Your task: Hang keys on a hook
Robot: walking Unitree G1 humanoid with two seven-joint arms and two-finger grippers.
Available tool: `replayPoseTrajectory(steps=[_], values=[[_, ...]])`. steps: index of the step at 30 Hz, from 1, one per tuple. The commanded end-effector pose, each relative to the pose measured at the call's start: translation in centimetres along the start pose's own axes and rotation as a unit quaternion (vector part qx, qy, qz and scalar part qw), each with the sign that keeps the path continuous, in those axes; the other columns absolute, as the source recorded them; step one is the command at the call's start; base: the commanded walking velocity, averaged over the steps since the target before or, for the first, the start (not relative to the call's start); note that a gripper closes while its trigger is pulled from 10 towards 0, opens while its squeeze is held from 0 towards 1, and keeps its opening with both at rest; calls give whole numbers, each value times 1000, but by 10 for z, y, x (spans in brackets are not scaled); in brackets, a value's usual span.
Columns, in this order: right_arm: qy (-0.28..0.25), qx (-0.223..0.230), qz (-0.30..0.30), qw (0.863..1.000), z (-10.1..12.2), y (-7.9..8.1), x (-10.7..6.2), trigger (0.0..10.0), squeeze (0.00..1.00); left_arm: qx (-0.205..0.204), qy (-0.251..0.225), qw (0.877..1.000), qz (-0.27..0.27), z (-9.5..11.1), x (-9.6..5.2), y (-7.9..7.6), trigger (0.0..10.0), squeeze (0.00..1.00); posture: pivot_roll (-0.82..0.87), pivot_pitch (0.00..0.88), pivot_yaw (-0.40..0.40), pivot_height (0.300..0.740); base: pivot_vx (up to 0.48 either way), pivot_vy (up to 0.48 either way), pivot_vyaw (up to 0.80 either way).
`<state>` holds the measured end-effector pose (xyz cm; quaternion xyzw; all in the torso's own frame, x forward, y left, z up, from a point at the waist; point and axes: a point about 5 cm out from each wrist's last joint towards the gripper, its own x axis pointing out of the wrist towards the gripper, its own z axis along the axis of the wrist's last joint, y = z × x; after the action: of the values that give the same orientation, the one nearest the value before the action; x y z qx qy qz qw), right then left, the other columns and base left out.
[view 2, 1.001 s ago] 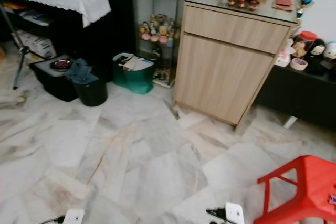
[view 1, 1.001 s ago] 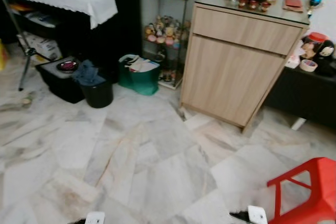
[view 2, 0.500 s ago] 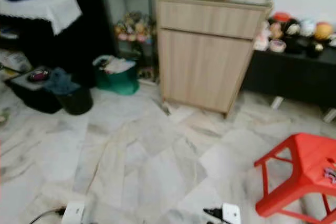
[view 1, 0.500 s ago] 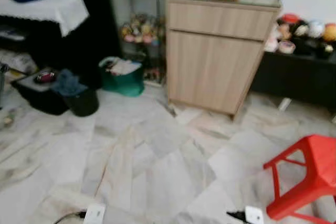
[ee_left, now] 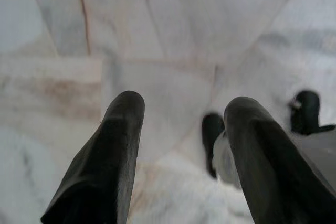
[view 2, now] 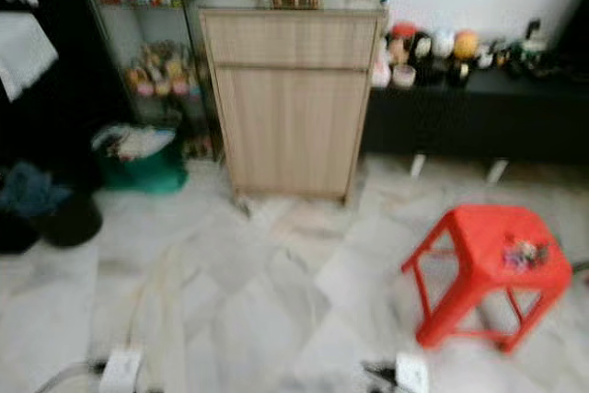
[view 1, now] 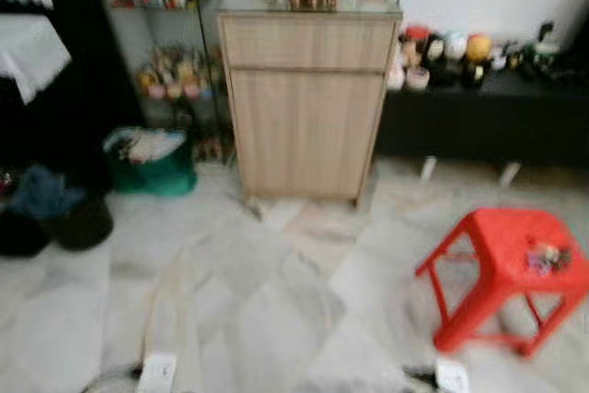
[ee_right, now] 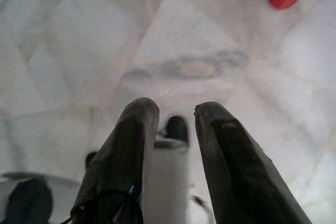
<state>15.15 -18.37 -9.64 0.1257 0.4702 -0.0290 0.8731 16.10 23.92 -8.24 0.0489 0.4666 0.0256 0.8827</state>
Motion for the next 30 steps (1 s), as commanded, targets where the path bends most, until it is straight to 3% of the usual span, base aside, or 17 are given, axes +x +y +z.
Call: replayPoseTrajectory(steps=[1,30], values=[[-7,4,-11,1000,3,-6,-1,10000,0,6,7,1000,-1,-3,0,-2,10000,0,79,0,11,740,0,-368,0],[-13,2,-12,1000,2,-4,-1,10000,0,2,6,1000,-2,-5,0,-4,10000,0,78,0,9,740,0,-371,0]])
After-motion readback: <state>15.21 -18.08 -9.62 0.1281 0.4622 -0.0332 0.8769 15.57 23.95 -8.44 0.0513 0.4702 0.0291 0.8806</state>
